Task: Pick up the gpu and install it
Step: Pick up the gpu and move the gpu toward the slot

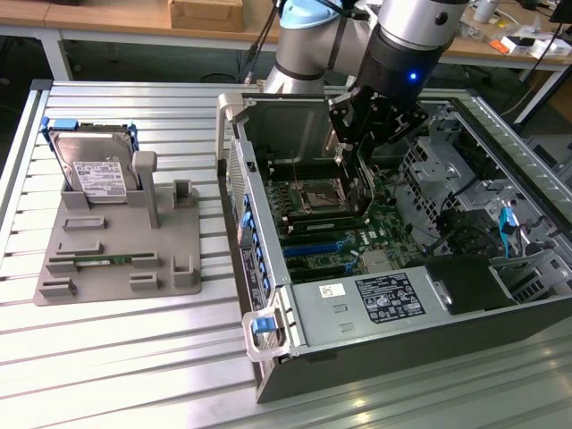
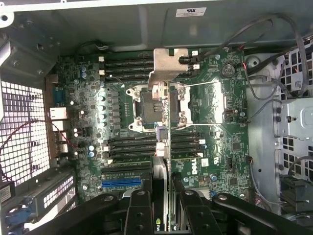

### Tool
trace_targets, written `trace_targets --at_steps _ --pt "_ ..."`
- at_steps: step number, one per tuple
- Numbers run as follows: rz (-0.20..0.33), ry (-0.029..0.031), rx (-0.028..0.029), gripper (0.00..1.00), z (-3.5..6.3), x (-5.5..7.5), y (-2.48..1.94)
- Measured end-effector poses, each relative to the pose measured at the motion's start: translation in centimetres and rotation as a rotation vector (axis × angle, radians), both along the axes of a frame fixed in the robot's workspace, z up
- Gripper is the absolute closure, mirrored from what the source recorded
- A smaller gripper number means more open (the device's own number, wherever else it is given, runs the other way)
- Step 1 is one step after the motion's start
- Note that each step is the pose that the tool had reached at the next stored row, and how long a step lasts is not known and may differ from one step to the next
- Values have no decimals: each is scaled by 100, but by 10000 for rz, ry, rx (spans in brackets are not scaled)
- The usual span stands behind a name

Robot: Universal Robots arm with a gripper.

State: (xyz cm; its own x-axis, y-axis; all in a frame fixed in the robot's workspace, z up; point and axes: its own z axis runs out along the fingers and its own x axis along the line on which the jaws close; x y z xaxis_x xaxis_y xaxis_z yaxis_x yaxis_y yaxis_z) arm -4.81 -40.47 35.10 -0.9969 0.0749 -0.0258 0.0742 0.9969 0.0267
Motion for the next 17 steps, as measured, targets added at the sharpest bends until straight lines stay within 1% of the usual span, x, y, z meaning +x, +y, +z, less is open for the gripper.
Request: trace_targets --at_steps 9,17 --pt "0 1 -1 74 -102 0 -3" --pt "0 1 -1 74 -173 0 -8"
